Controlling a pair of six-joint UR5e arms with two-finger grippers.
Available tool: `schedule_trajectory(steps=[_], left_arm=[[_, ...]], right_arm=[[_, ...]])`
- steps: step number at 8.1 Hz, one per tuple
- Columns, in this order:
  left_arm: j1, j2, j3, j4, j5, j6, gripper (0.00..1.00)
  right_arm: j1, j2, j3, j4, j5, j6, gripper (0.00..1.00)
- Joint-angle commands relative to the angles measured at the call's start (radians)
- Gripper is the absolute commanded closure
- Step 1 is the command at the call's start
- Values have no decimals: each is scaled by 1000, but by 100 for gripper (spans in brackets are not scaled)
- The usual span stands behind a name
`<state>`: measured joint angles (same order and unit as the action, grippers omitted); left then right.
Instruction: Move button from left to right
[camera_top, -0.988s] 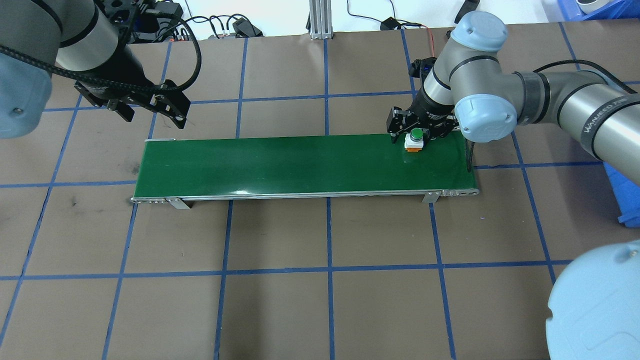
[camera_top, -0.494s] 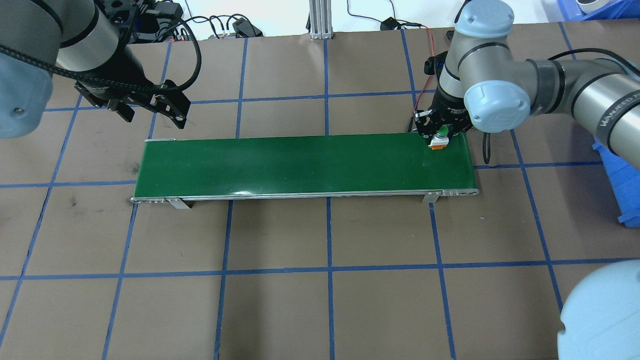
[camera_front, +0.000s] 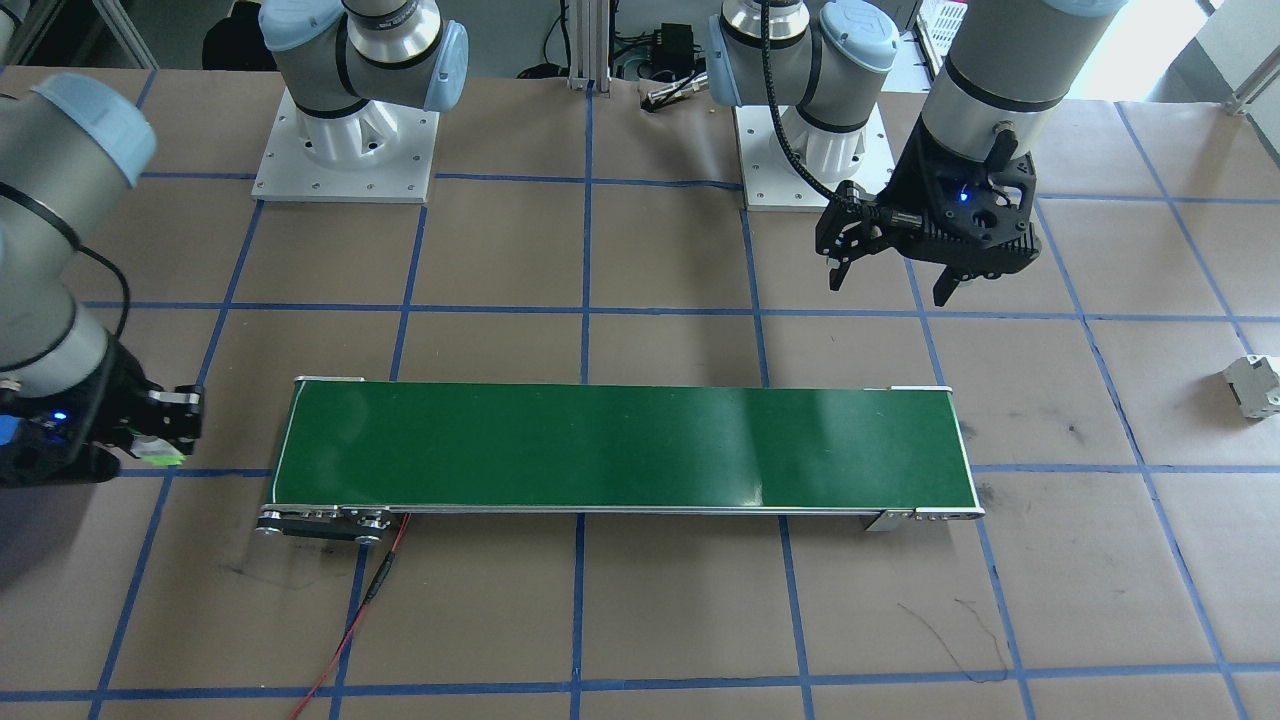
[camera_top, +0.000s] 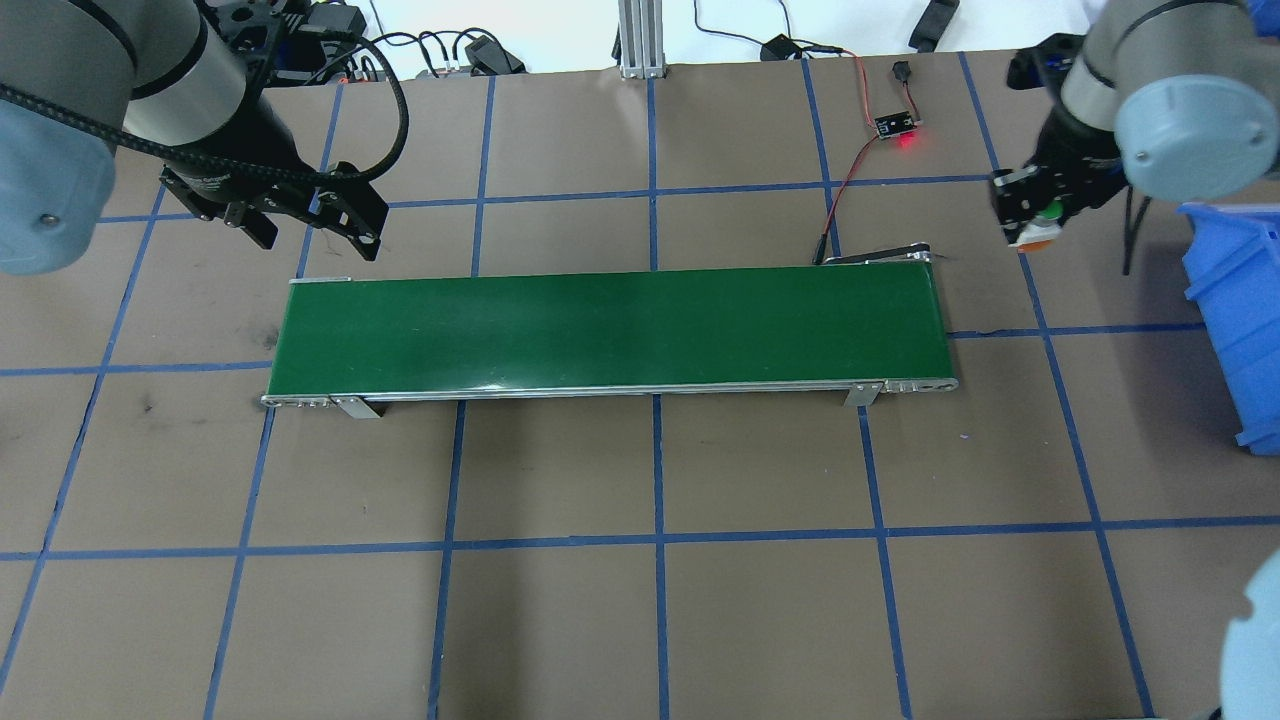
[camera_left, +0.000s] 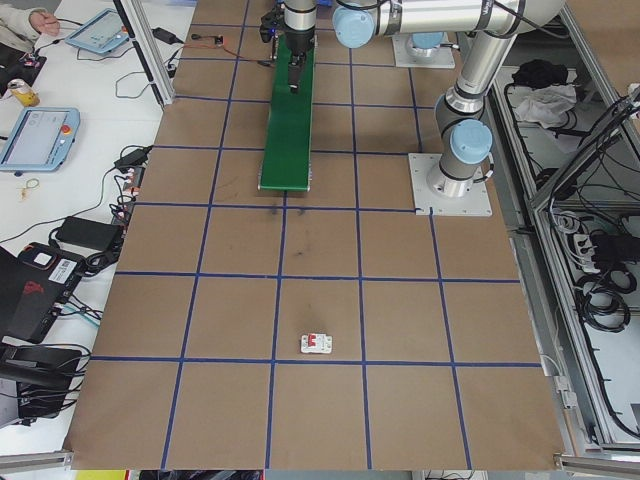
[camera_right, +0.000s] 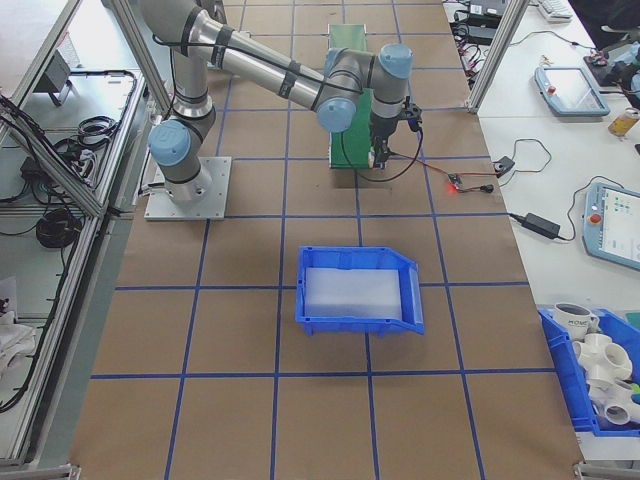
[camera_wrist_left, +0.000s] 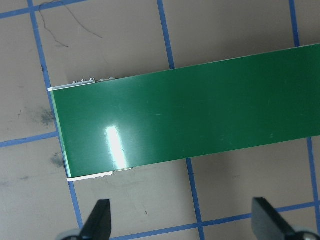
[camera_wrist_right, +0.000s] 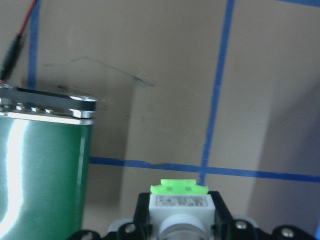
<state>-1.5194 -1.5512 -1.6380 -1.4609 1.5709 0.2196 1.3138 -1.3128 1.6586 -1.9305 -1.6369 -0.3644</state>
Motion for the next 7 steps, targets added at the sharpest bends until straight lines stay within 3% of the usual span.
schedule_trajectory(steps=[1,4,7], left_arm=[[-1,0,-2,-1,1,0,0],[-1,-3,1,-1,8,0,0],[-1,0,-2,2,11,17,0]], right_arm=[[-270,-37,-37,7,6,-442,100],[-500,-2,-54,-13,6,-752,100],[-605,146,-53,-126,45,-870,100]])
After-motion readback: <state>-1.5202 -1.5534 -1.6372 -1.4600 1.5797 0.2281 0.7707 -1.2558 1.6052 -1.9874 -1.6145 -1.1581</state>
